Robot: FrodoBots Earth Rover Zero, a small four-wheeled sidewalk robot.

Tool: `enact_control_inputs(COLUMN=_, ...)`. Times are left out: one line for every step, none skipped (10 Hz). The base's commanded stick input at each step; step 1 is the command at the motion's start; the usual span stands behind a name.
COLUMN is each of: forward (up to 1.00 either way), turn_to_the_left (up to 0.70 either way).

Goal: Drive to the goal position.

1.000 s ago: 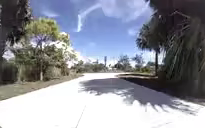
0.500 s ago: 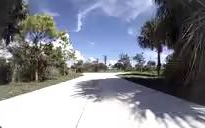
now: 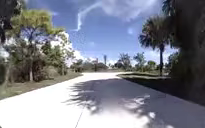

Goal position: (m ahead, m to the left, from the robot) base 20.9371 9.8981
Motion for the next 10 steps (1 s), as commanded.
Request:
enact_control_inputs(forward=0.85, turn_to_the_left=0.00)
enact_control_inputs(forward=0.85, turn_to_the_left=0.00)
enact_control_inputs(forward=0.85, turn_to_the_left=0.00)
enact_control_inputs(forward=0.85, turn_to_the_left=0.00)
enact_control_inputs(forward=0.85, turn_to_the_left=0.00)
enact_control_inputs(forward=0.85, turn_to_the_left=0.00)
enact_control_inputs(forward=0.85, turn_to_the_left=0.00)
enact_control_inputs(forward=0.85, turn_to_the_left=0.00)
enact_control_inputs(forward=0.85, turn_to_the_left=0.00)
enact_control_inputs(forward=0.85, turn_to_the_left=0.00)
